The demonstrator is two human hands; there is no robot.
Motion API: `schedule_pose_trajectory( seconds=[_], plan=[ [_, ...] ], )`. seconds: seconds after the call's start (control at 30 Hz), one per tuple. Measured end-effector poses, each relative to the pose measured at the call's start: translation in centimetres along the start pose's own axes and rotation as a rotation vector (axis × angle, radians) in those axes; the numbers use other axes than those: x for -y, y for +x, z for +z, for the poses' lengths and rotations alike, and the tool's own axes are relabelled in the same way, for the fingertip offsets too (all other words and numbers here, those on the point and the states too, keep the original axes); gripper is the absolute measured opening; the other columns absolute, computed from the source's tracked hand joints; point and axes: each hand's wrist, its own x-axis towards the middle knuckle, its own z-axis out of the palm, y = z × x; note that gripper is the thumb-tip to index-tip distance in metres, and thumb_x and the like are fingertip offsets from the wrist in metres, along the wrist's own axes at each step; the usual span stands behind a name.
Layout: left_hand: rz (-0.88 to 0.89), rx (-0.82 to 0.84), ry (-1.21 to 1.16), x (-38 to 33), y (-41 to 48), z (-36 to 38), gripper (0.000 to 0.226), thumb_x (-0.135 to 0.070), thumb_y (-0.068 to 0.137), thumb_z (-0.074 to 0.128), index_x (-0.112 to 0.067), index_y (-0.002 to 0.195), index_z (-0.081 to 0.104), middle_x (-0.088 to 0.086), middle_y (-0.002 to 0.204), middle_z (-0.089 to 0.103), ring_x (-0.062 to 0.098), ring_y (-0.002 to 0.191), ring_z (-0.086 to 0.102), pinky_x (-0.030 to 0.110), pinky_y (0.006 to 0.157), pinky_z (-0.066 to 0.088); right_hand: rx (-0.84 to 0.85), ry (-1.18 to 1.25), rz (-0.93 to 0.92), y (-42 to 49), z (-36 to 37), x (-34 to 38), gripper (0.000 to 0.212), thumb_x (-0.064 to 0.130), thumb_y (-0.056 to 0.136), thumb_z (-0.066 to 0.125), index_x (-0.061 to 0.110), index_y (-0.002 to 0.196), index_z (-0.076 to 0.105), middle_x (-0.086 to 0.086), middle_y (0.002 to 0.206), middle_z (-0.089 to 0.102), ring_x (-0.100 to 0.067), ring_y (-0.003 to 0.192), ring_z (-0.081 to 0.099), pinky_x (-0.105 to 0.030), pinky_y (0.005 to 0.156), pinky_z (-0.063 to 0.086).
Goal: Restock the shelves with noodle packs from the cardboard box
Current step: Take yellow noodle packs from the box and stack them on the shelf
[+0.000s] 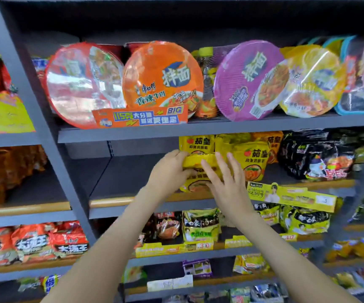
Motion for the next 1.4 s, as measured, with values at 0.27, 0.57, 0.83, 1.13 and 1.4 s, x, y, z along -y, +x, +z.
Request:
schedule_pose_trajectory(
  seconds=[0.27,0.57,0.83,1.13,1.4],
  plan=[
    [-0.299,0.185,-0.272,2.9,6.6,-0.1,0.065,-0.037,0.077,0.078,-0.009,0.131,0.056,0.007,0.128,0.06,0.024,0.118,0.056,0.029,0.095,0.044,0.454,0.6,0.194,3.2,3.9,-1.2,0.103,0.022,0.09,0.065,0.052,0.138,-0.021,0.011,0.153,-0.031,-0.016,0.145,0.011,-0.028,0.083,0.049],
    [-0.582,0.044,-0.902,6.5,8.6,4.5,0.033,-0.016,0.08,0.076,-0.014,0.104,0.053,0.005,0.104,0.064,0.011,0.079,0.064,0.024,0.06,0.052,0.664,0.883,0.288,5.9,10.3,-3.3,0.118,0.026,0.072,0.082,0.045,0.147,-0.008,0.005,0.157,-0.016,-0.02,0.146,-0.003,-0.042,0.113,0.024],
    [-0.109,0.174,-0.081,8.1,4.9,8.7,0.081,-0.043,0.082,0.069,-0.033,0.147,0.021,-0.008,0.155,-0.019,0.042,0.142,0.007,0.054,0.111,0.026,0.767,0.837,0.225,5.8,13.3,-3.3,0.11,0.035,0.071,0.082,0.043,0.149,0.004,0.007,0.155,-0.024,-0.018,0.144,-0.017,-0.044,0.118,0.006],
    [0.233,0.293,0.189,11.6,5.7,8.8,0.089,-0.068,0.08,0.048,-0.038,0.151,0.002,-0.018,0.157,-0.017,0.035,0.147,0.001,0.053,0.118,0.01,0.606,0.7,0.222,5.5,13.1,-3.2,0.104,0.023,0.075,0.08,0.045,0.148,0.009,0.008,0.154,-0.027,-0.023,0.143,-0.006,-0.045,0.115,0.017],
    [0.253,0.295,0.451,9.1,10.0,11.6,0.091,-0.054,0.09,0.049,-0.037,0.138,-0.027,-0.017,0.147,-0.033,0.041,0.142,-0.017,0.057,0.116,0.009,0.446,0.037,0.197,5.5,15.2,-3.8,0.106,0.037,0.082,0.071,0.019,0.152,-0.007,-0.016,0.158,-0.007,-0.031,0.137,0.022,-0.04,0.109,0.028]
  ],
)
